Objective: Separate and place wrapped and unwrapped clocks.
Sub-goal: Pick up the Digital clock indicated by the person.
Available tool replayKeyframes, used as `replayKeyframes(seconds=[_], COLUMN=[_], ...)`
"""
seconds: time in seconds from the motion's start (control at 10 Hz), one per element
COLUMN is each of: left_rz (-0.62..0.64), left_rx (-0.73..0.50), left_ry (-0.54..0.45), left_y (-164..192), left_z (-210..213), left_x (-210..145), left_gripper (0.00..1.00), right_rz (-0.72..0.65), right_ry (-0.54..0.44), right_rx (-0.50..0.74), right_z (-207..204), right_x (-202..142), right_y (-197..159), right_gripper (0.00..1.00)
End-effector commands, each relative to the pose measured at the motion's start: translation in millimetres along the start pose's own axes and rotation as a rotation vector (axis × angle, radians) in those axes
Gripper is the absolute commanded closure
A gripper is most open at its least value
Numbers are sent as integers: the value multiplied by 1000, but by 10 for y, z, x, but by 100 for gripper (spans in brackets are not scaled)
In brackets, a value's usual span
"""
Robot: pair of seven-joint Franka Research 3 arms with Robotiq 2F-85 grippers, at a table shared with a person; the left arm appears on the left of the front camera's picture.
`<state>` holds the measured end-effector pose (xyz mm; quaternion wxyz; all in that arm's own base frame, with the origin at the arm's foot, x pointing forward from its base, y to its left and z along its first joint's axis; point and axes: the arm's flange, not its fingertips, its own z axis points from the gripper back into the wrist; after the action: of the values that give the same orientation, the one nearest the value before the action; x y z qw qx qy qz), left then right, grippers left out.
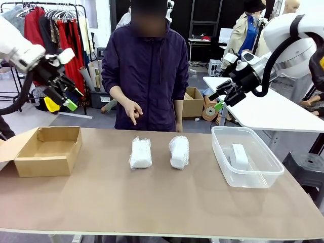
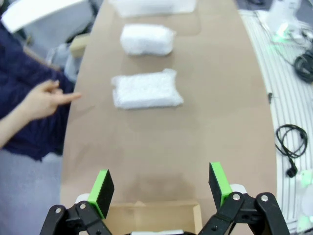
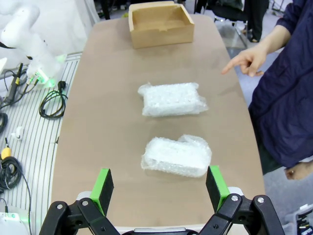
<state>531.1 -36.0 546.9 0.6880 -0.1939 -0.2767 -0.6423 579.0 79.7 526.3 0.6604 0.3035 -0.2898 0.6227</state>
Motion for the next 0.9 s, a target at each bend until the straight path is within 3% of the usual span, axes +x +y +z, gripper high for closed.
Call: replayKeyframes(seconds=[0.0,0.1,0.3,0.5,0.6,0.8], left_rz=[189,216,230,194,128,193], left_rx=[69,98,165,235,164,193], left_ry=[110,118,289,283,252,263], left_y=[-166,-231,-337,-394,-377,-376], left_z=[-207,-341,-673,-839,-899,-850], left_x=[374,517,707,858,838,887], left_gripper=[0,0,0,0,0,0], right_rz=[5,5,5,5,5,5], right_ry=[5,5,5,5,5,5], right_rx=[-1,-1,-1,-1,-1,-1], right_z=[13,13,13,13,13,13], right_x=[23,23,23,23,23,23], right_y=[22,22,22,22,22,22], right_gripper=[0,0,0,0,0,0])
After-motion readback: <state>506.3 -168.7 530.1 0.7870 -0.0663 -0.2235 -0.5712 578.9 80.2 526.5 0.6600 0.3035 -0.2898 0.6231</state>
